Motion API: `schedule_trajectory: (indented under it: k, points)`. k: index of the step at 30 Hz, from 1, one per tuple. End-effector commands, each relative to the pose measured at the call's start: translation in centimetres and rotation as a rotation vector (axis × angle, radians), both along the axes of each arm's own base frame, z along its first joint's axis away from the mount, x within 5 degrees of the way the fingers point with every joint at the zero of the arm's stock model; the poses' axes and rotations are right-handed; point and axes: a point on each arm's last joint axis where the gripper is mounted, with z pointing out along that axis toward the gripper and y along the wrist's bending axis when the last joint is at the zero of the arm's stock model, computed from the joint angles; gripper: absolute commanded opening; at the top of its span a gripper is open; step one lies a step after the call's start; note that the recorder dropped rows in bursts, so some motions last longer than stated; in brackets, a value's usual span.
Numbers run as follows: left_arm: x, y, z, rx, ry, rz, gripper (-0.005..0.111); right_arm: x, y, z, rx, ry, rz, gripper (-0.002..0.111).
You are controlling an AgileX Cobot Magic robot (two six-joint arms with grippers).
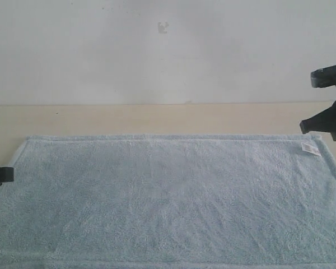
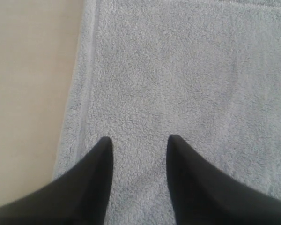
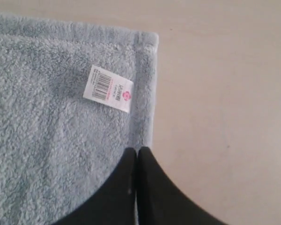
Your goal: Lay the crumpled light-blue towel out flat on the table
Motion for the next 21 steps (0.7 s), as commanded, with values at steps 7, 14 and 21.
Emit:
schedule_trajectory:
  k: [7, 14, 21]
  points:
    - [0.4, -0.1, -0.1, -0.010, -0.016, 0.013, 0.038, 7.3, -0.2, -2.4, 0.062, 0.058, 0.047, 0.000]
    - [2.3, -0.2, -0.1, -0.034, 0.005, 0.027, 0.038, 9.3, -0.4, -4.0, 0.050, 0.110, 0.051, 0.000]
    - [3.4, -0.3, -0.4, -0.042, 0.051, 0.019, 0.038, 9.9, -0.9, -5.0, 0.037, 0.128, 0.046, 0.000]
